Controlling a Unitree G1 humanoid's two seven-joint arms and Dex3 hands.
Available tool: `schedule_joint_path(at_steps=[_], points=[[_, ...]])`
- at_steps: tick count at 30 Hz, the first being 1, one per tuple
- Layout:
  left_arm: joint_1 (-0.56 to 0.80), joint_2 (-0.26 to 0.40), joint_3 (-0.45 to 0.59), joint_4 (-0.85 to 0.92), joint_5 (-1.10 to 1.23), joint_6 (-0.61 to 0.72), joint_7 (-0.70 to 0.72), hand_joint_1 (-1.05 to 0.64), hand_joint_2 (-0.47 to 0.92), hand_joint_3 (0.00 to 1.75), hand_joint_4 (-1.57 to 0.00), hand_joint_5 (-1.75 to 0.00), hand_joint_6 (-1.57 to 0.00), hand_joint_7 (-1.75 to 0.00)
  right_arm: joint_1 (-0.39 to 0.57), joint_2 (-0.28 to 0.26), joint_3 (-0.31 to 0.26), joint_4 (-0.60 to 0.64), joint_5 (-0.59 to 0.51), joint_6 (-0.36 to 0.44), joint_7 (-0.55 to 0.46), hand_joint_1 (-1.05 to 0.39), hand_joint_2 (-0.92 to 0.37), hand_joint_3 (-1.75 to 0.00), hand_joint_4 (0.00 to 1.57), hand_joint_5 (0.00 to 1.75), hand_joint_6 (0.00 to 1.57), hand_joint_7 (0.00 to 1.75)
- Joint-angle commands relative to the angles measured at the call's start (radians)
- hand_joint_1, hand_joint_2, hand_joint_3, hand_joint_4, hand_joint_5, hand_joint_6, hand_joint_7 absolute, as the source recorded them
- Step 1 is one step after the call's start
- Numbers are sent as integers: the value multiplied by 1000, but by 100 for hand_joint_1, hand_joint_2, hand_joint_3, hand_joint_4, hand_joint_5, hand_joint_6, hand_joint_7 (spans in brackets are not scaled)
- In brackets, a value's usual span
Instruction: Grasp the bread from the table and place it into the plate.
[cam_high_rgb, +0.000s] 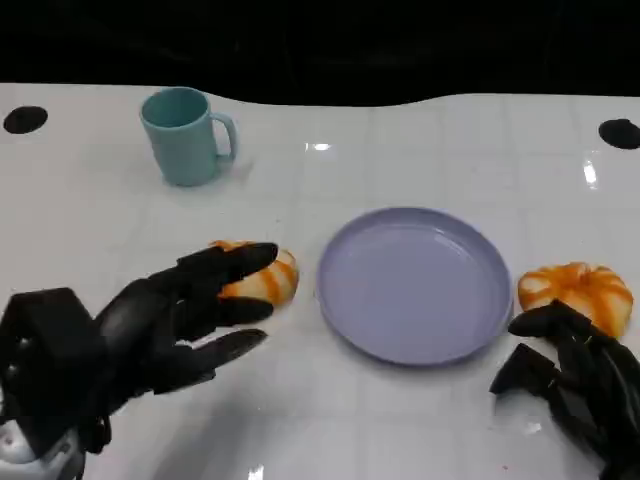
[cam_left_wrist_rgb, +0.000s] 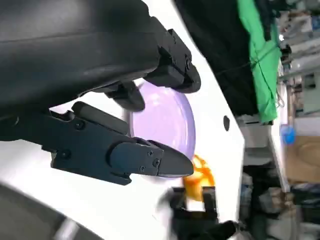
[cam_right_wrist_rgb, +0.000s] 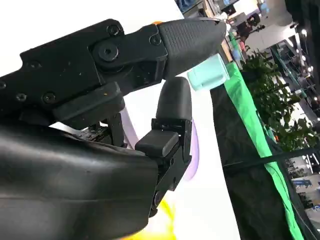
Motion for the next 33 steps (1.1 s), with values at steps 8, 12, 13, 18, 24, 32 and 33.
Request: schedule_joint_path(at_steps=[8,12,13,18,24,32,33], points=[[-84,100,-134,-68,483,-47,216,-59,90,2,-17,-31,-31,0,10,-10,-1,-36,2,57,-29,-52,-92,-21,63,155,61,119],[-129,136,-199,-36,676,-80,281,-60,86,0,-15,-27,-32,-1,3,-13,0,-16,-6,30,-21,-53,-92,-22,64,156,62,121],[-141,144,-212,-26,712,-78,283,-60,86,0,-10,-24,-28,0,3,-13,-1,-16,-3,33,-19,-54,-92,-22,64,156,62,121],[-200,165,-272,10,839,-30,217,-59,86,1,-1,-13,-19,0,12,-15,-2,-28,3,37,-10,-53,-92,-23,62,157,60,122],[-257,155,-318,81,902,5,193,-56,81,0,-1,-11,-19,0,21,-21,-3,-40,6,50,0,-53,-92,-23,60,158,58,122],[-336,105,-363,215,921,81,185,-52,80,0,-3,-9,-16,0,16,-21,-10,-16,2,23,0,-52,-92,-24,64,156,61,120],[-364,83,-367,271,914,102,188,-51,80,0,-3,-9,-16,0,13,-25,-10,-9,0,19,4,-53,-92,-23,65,156,61,120]])
